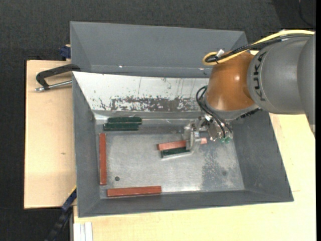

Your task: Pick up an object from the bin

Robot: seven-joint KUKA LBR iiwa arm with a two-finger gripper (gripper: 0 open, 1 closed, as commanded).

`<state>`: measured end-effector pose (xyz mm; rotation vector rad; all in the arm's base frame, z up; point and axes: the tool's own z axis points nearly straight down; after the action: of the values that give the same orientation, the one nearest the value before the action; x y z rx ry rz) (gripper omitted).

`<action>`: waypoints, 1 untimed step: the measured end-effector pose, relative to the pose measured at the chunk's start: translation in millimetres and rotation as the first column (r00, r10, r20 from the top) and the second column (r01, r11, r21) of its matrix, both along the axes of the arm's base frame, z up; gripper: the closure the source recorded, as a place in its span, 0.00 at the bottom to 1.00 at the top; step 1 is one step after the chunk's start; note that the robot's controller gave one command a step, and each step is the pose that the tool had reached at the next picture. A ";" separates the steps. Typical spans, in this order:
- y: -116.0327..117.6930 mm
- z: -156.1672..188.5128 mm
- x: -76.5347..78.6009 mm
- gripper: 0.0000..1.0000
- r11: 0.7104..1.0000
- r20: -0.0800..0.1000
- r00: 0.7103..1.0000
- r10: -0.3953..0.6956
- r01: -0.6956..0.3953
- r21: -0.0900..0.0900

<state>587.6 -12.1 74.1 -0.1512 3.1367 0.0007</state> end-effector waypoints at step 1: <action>0.1 -0.1 0.1 1.00 1.000 0.001 1.000 0.000 0.000 0.000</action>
Offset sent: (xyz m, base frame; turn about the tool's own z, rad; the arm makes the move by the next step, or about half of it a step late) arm -0.0188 0.0330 0.1956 0.1425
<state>587.7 -12.0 74.0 -0.1512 3.1362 0.0007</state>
